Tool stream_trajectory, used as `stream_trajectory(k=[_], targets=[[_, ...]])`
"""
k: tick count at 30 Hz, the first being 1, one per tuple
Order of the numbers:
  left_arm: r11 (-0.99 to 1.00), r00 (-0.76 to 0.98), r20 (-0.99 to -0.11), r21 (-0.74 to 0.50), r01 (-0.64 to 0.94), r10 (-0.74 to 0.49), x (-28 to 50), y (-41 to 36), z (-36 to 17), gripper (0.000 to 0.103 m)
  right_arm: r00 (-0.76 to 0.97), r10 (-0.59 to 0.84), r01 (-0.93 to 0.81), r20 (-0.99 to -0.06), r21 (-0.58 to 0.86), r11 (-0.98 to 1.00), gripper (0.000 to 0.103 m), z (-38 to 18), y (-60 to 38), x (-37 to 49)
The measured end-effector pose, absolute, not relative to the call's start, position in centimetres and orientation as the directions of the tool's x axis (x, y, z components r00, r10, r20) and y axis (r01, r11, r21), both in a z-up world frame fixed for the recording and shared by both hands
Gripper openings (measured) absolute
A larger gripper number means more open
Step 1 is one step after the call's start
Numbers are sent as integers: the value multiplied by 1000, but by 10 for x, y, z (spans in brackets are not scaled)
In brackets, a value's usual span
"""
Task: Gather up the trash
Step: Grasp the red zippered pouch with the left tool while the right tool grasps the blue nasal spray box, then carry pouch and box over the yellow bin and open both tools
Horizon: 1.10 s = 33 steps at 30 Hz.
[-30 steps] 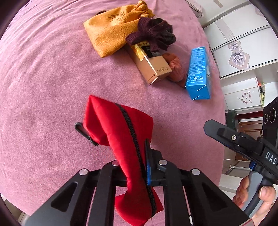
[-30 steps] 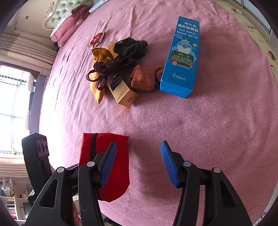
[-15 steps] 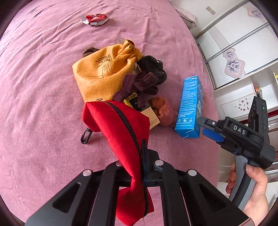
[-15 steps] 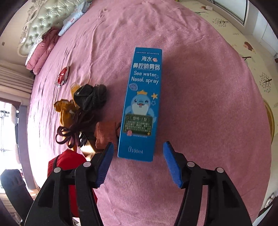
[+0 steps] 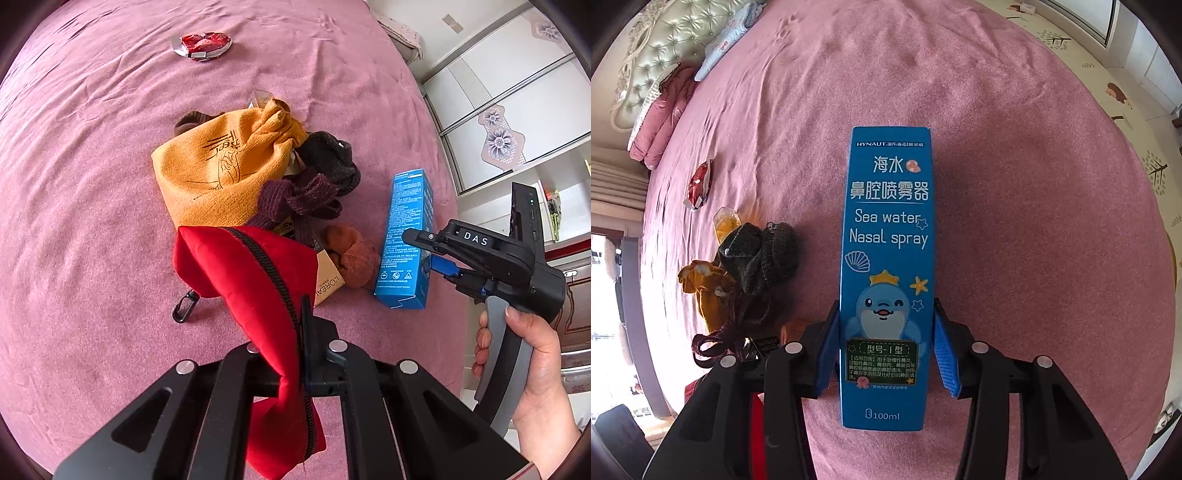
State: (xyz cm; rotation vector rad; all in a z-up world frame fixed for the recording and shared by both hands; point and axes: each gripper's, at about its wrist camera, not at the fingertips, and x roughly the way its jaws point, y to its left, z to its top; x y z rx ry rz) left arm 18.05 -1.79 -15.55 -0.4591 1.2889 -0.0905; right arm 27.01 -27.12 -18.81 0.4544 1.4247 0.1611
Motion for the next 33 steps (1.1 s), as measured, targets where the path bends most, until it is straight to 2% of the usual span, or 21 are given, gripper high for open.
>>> stream_trajectory(k=[5,12,23,33], targets=[[910,291,-905,-372,-183,-311,177,-23,-151,5,132,457,123,-880,472,873,44,-178,-270,246],[919,286,-905,-366,-150,-314,161,-41,-138,5,118,598,168,-793,610,775,44,-155,-287,191],[922,270,-890,-388,-25,-367,133,-103,-98,4,182,626,185,-759,651,736,45,-102,-336,124],[909,229,-883,-377,178,-411,144,-206,-71,5,289,590,270,-754,655,705,45,-83,-421,88]])
